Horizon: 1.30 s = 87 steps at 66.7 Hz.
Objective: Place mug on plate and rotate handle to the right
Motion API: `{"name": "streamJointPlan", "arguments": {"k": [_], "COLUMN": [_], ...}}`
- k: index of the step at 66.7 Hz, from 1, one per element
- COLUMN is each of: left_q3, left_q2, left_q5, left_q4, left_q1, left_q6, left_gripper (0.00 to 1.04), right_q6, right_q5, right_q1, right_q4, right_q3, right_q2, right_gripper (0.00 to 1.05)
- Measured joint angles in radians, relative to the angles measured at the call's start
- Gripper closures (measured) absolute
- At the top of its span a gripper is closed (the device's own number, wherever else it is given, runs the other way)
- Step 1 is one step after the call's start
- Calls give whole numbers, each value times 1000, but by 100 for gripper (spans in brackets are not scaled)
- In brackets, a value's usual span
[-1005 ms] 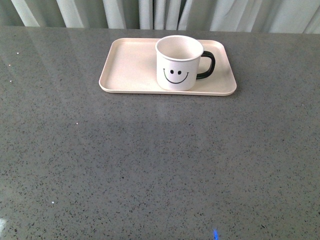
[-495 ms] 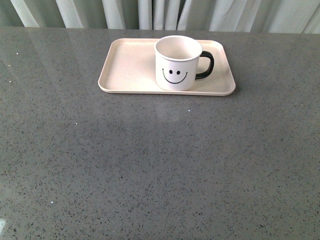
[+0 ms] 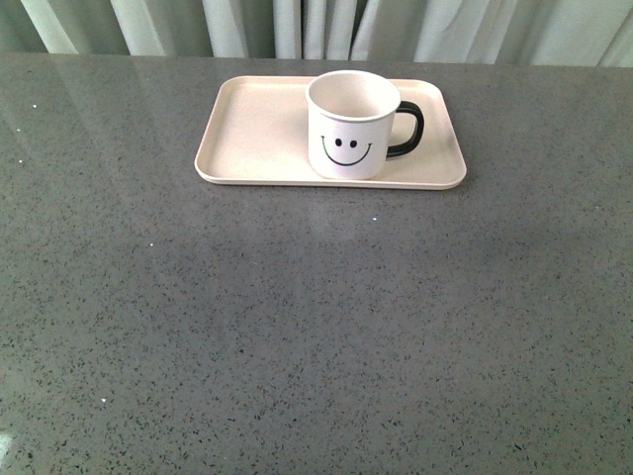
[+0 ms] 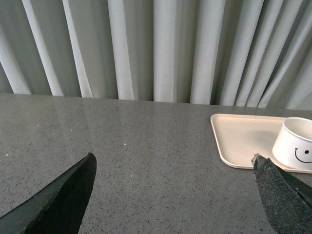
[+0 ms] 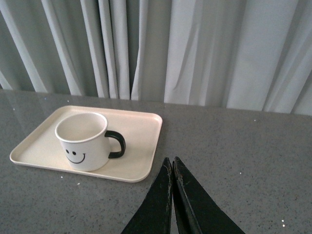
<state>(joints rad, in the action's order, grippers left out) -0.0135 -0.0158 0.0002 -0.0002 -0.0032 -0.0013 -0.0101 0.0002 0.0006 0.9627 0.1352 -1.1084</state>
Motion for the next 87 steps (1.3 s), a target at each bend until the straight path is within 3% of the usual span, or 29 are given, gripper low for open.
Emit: {"name": "streamJointPlan", "arguments": {"k": [5,50,87], "left_q3": [0,0,0], "left_q2": [0,0,0], "left_q5": [0,0,0], "left_q4": [0,0,0], "left_q1": [0,0,0], "left_q6": [0,0,0], "left_gripper": [9,9,9], "right_q6": [0,0,0], "right_q5": [0,0,0], "right_q1": [0,0,0], "right_q4": [23,-447,-707], "right_q3": [-48,-116,-116], "right_q2": [26,584,854], "right_gripper": [103,103,103]}}
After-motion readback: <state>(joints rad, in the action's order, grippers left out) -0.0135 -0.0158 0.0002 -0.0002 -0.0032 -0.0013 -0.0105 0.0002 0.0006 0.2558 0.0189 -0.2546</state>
